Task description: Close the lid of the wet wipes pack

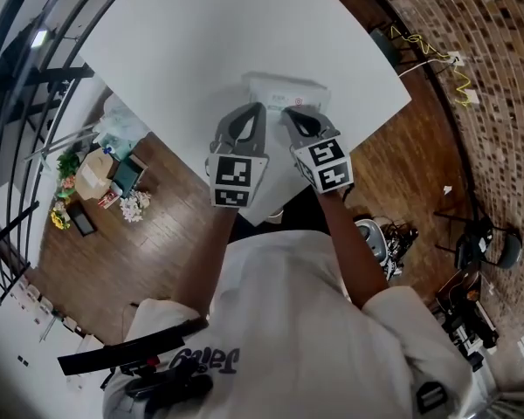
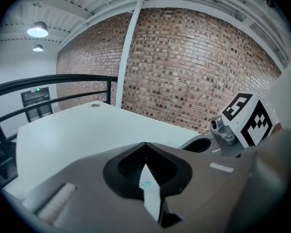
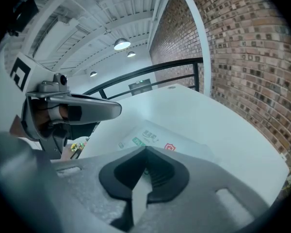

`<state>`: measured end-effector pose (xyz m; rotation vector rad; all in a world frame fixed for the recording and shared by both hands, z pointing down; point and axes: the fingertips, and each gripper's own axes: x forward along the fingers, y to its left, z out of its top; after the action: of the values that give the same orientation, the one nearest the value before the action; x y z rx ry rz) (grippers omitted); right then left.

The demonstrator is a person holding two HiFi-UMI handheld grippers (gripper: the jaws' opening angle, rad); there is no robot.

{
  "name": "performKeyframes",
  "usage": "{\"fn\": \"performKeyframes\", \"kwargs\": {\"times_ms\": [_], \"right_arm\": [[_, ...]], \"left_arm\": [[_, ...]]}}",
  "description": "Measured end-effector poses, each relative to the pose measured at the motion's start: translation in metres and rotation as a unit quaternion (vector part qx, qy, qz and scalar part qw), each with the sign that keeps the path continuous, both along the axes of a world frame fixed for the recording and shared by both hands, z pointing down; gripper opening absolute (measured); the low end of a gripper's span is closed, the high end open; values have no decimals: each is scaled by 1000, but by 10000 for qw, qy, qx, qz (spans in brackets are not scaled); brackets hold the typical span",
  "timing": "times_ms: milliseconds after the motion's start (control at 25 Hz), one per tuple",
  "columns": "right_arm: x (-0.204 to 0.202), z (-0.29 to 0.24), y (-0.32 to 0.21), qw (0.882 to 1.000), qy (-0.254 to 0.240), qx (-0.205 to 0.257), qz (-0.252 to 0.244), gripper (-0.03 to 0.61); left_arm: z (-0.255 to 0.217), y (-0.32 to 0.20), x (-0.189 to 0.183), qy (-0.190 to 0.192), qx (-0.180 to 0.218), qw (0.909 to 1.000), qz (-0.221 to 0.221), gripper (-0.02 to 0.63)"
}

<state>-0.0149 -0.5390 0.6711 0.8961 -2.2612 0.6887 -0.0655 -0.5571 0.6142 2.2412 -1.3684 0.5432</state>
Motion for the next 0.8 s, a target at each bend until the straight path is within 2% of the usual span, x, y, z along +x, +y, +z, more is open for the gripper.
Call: {"fn": "performKeyframes", "kwargs": {"times_ms": [320, 560, 680, 800], "right_arm": [[-3, 6, 1, 9992, 337, -56, -220, -12], [-6, 6, -2, 9990, 429, 34, -123, -12], [-6, -3, -1, 9998, 175, 47, -16, -12], [-6, -35, 2, 9989, -133, 406, 195, -12]], "left_arm": [[10, 2, -11, 4, -133, 9998, -133, 17], [0, 6, -18, 17, -2, 9999, -159, 17], [-16, 10, -22, 40, 174, 9997, -147, 17], [-42, 17, -29, 94, 451, 9989, -109, 17]]}}
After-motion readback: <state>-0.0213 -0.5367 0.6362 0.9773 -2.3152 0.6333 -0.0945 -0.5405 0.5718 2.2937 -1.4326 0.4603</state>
